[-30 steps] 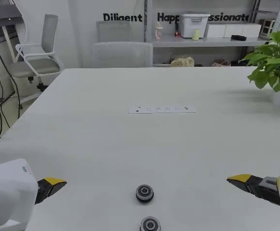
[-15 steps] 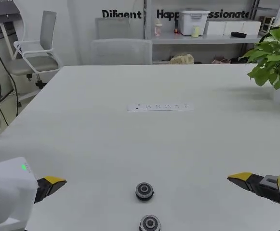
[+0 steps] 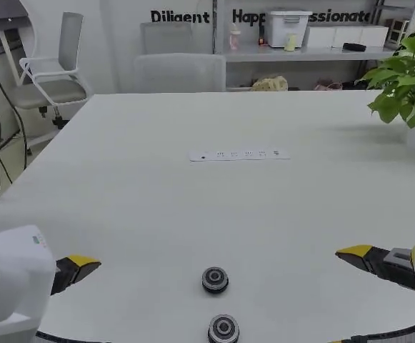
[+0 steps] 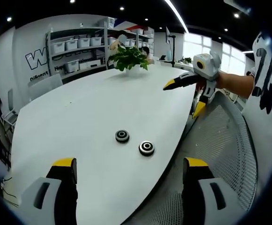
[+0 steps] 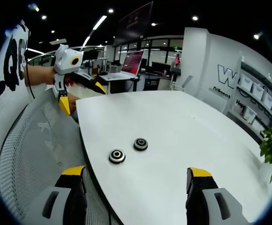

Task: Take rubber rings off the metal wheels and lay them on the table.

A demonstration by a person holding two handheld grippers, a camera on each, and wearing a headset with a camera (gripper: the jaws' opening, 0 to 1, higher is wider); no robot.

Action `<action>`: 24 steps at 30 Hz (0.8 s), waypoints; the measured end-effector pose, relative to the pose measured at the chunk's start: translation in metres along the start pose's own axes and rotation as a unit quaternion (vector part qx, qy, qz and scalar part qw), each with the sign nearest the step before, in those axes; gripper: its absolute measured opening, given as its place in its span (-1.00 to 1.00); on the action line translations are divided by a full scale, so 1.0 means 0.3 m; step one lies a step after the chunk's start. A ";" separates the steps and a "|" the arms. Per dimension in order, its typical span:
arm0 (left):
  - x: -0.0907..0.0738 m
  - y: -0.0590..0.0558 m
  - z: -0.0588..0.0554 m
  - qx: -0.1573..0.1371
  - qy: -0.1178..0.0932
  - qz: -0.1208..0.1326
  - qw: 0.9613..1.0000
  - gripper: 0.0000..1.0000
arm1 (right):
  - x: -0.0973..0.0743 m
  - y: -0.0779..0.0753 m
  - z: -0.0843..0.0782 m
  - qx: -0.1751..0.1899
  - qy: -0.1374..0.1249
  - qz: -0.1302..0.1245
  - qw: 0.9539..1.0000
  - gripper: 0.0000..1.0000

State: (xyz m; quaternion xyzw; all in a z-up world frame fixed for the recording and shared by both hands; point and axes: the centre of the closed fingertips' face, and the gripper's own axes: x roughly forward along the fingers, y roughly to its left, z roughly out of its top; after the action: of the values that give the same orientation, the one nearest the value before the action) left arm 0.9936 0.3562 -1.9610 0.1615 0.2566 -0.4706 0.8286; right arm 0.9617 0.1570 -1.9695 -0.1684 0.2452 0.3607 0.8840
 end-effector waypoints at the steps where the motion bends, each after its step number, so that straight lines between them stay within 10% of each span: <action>1: 0.000 0.001 0.001 0.001 0.000 0.000 1.000 0.82 | 0.001 -0.001 0.002 0.000 -0.001 0.000 1.000 0.74; 24: 0.083 0.026 0.065 0.034 -0.004 -0.027 0.999 0.62 | 0.086 -0.049 0.066 -0.025 -0.018 0.020 0.999 0.56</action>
State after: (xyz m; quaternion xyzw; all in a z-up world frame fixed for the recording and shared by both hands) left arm 1.0162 0.3329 -1.9592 0.1805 0.2419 -0.5018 0.8106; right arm 0.9944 0.1708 -1.9658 -0.1787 0.2236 0.3875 0.8763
